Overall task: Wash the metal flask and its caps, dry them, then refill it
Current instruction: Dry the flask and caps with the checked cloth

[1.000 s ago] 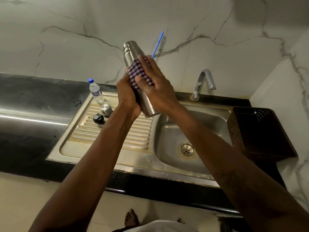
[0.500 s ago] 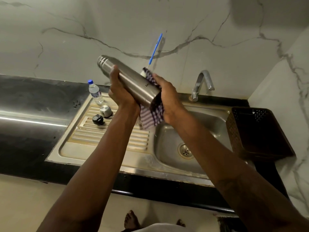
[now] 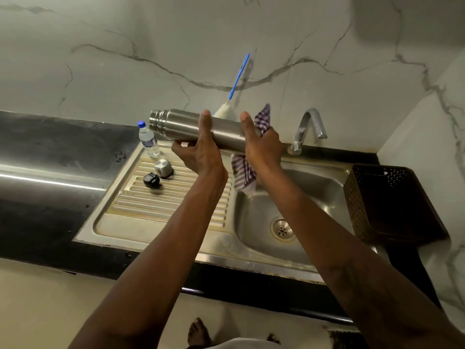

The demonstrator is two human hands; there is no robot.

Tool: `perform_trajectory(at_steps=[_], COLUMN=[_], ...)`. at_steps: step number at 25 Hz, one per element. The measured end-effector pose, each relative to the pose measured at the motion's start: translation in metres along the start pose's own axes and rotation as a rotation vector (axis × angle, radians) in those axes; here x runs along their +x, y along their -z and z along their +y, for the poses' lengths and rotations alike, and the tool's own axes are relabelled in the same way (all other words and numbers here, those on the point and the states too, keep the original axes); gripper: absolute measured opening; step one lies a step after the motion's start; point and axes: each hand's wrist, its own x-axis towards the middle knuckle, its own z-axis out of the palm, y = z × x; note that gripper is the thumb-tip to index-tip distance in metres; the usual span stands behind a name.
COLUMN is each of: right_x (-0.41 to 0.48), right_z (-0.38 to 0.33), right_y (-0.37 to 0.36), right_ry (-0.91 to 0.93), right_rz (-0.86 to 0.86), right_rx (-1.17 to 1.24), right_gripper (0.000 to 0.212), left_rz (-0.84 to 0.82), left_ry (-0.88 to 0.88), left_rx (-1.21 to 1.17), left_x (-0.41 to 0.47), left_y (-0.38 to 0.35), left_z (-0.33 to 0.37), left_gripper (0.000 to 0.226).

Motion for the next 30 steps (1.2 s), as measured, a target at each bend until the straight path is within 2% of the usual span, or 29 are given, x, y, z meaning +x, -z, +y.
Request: perform_trajectory(at_steps=[3,5,7,9,11,13,15,17,18,19,21,23,25,27,28,30], right_x=[0.009,0.007,0.002,-0.003,-0.008,-0.006,0.005,0.018,0.022,0.023,0.016,-0.002,-0.013,-0.008,-0.001,0.015], right_z=[-0.003,-0.005,-0.002,0.0,-0.014,-0.033,-0.044,-0.046,-0.043,-0.038,-0.025,-0.015,-0.014,-0.023,-0.027,-0.032], right_y=[0.014,0.023,0.016,-0.003,-0.015,-0.011,0.004,0.019,0.024,0.024,0.014,0.006,0.005,0.004,0.002,-0.005], right_ry=[-0.101,-0.065,0.135,0.386,0.492,0.448,0.354,0.204,0.117,0.059,0.101,0.304,0.589,0.715,0.69,0.449], right_rz=[-0.007,0.06,0.17,0.154,0.013,-0.18,-0.481,-0.798,-0.857,-0.823,-0.608,-0.478,-0.469,-0.484,-0.493,-0.436], right_rx=[-0.137,-0.158,-0.325,-0.315,-0.203,-0.136,0.055,0.401,0.533,0.561,0.325,0.051,-0.151,-0.31,-0.32,-0.155], right_gripper=[0.061,0.049,0.037,0.027,0.043,0.06,0.082,0.096,0.096,0.088,0.061,0.045,0.044,0.047,0.048,0.051], left_rz=[-0.093,-0.164,-0.219,-0.364,-0.543,-0.63,-0.66,-0.661,-0.64,-0.615,-0.548,-0.509,-0.551,-0.561,-0.568,-0.588], left_ry=[-0.103,-0.09,-0.054,0.003,0.101,0.209,0.216,0.201,0.214,0.224,0.202,0.182,0.231,0.259,0.253,0.249], left_rx=[0.118,0.105,0.124,0.216,0.192,0.153,0.195,0.229,0.199,0.165,0.114,0.107,0.115,0.123,0.122,0.128], left_x=[0.008,0.012,0.014,0.009,-0.003,-0.014,-0.013,-0.007,-0.001,0.005,0.012,0.014,0.016,0.014,0.013,0.005], left_y=[0.009,0.011,0.009,0.005,0.002,-0.003,-0.007,-0.01,-0.01,-0.01,-0.005,0.002,0.007,0.009,0.009,0.006], left_z=[-0.002,-0.003,-0.001,-0.001,0.001,0.009,0.016,0.026,0.027,0.026,0.027,0.03,0.028,0.027,0.027,0.027], left_gripper=[0.07,0.069,0.07,0.059,0.055,0.055,0.059,0.08,0.093,0.099,0.086,0.065,0.051,0.047,0.047,0.053])
